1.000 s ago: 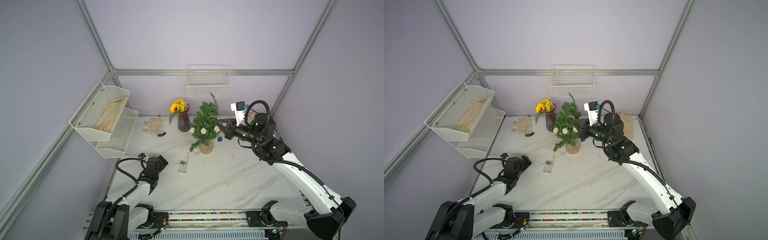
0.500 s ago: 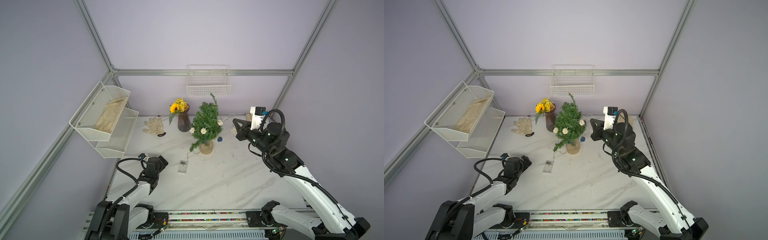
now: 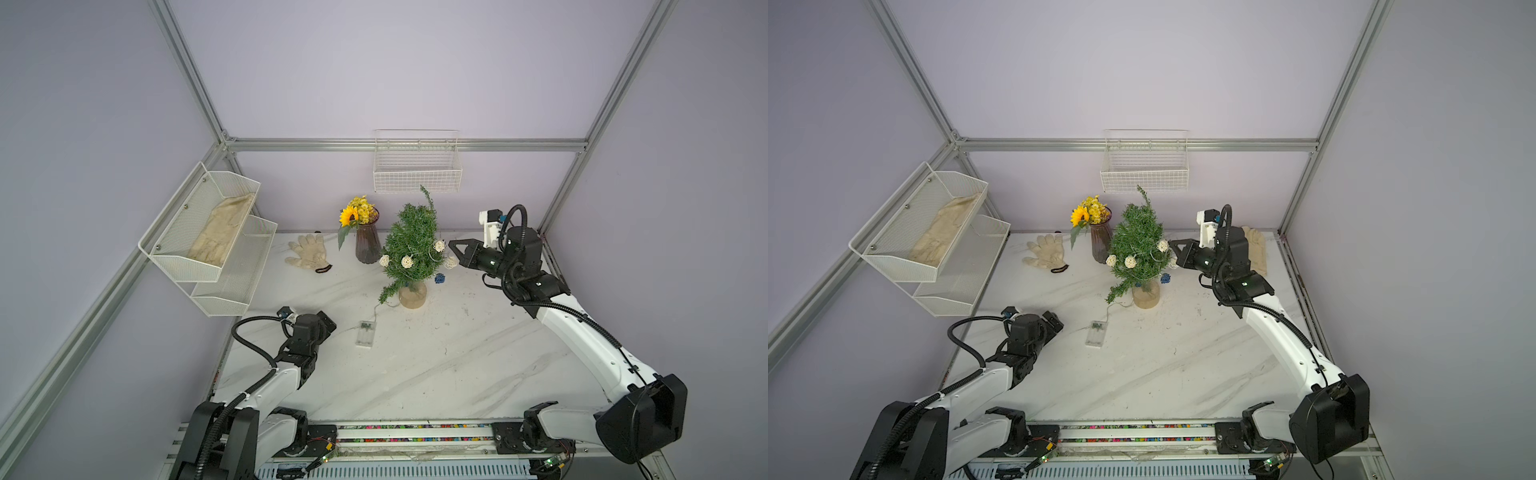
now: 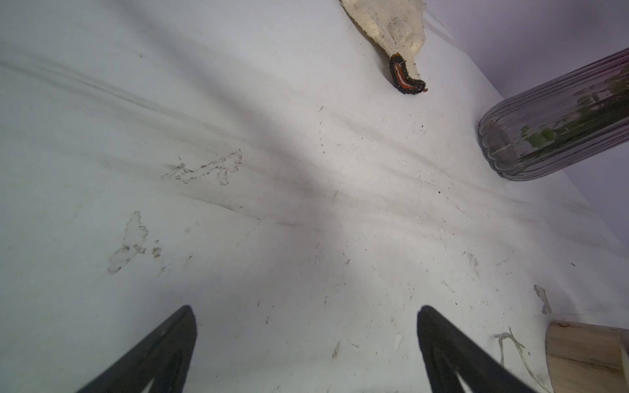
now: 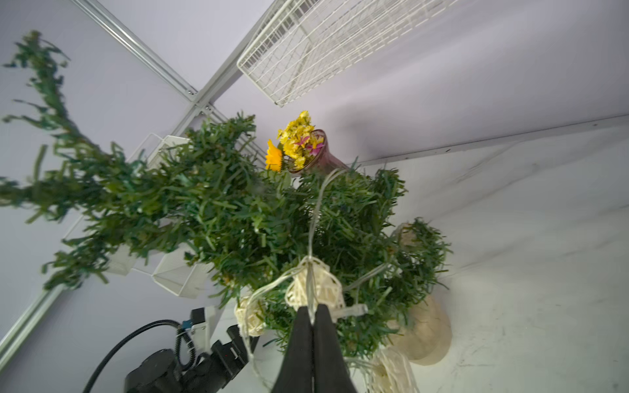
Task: Remove string lights from the small christmas tree
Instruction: Remove the light string from the Christmas tree.
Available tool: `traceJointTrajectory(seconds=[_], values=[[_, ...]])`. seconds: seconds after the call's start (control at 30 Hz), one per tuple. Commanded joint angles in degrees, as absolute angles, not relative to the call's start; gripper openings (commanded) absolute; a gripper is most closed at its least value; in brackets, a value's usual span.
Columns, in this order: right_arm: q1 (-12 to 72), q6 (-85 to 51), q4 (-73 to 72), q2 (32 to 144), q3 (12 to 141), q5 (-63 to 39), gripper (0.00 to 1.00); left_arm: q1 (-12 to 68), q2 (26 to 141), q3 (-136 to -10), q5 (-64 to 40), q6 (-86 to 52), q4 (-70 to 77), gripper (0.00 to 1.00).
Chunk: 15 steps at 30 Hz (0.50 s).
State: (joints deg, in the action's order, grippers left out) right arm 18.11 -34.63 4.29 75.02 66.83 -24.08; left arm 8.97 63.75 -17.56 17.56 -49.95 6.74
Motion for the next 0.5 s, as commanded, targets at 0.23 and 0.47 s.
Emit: traceJointTrajectory(seconds=[0.23,0.47], values=[[18.34,-43.87,-5.44,73.65,62.53,-31.93,0.07,8.35,63.19,-21.4,17.54,-49.75,8.3,1.0],[18.6,-50.02,-13.0,75.73,59.66,-35.47,0.1,8.39,63.52,-21.45,17.55,-49.75,8.4,1.0]])
